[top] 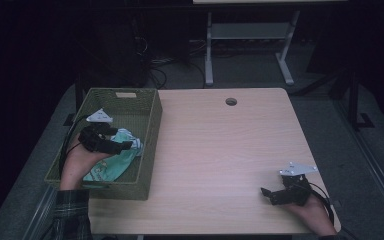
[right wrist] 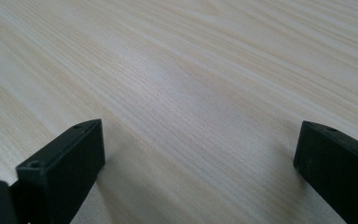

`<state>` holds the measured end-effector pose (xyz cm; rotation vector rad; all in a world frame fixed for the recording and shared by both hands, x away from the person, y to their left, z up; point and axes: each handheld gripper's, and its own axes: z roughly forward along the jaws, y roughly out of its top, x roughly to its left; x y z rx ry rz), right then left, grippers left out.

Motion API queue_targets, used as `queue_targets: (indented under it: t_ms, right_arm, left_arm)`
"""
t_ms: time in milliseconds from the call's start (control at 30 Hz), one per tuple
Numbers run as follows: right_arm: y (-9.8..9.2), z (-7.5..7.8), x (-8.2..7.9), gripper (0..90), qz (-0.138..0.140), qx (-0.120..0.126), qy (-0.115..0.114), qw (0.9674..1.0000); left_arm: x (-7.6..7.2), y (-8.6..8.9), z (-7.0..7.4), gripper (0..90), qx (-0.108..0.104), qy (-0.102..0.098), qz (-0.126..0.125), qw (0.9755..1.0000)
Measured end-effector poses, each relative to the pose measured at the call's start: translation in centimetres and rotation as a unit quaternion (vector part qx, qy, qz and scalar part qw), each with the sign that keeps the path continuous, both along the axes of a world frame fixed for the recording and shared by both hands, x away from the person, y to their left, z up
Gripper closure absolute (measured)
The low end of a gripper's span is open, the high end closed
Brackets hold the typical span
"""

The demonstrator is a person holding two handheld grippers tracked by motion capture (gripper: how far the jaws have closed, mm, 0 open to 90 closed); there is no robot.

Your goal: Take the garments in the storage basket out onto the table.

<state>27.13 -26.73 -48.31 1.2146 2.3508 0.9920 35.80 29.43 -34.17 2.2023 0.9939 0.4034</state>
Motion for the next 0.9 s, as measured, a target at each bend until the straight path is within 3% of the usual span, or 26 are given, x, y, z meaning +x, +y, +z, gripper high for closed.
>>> queue_targets:
  t_ms: [500, 900]
  right_arm:
    - [0.0, 0.0, 0.0, 1.4, 0.0, 0.0, 0.0, 1.0]
    - [0.0, 0.0, 0.0, 1.4, 0.0, 0.0, 0.0, 1.0]
  left_arm:
    - [0.5, 1.5, -1.6, 22.4, 0.011, 0.012, 0.009, 0.9998]
    - [0.8, 2.5, -3.0, 23.0, 0.034, 0.034, 0.021, 0.9986]
